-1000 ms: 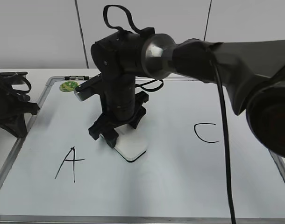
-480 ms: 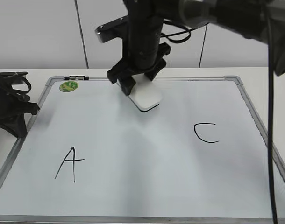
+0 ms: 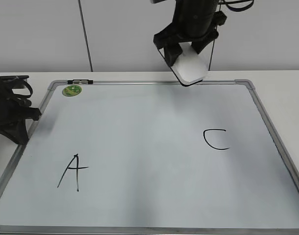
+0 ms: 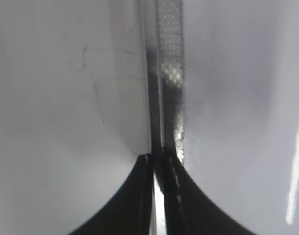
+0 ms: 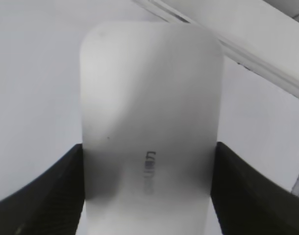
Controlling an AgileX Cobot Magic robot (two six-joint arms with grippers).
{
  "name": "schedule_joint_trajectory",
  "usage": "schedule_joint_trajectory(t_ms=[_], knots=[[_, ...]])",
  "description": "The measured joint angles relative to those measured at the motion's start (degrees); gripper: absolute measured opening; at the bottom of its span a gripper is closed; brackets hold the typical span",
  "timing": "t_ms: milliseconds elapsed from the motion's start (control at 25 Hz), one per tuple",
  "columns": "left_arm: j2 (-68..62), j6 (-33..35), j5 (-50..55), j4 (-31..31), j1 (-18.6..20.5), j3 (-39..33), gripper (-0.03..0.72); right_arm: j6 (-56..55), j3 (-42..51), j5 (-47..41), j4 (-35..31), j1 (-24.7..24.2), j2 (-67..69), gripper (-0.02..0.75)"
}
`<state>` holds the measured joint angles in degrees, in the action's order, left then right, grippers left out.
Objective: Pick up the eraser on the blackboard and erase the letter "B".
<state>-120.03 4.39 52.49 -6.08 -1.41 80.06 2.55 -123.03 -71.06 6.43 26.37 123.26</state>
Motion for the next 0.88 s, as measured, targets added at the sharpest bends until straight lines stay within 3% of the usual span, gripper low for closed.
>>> schedule_joint_trajectory(t_ms=[600,880], knots=[[0.00,0.00,-0.22,0.00,0.00,0.00,0.011,-1.58,19.74,-0.13,2.71,-7.94,-11.86,0.545],[0.00,0.00,-0.22,0.00,0.00,0.00,0.013,-4.13,32.65,1.82,0.88,-14.61,-17.23,0.545]])
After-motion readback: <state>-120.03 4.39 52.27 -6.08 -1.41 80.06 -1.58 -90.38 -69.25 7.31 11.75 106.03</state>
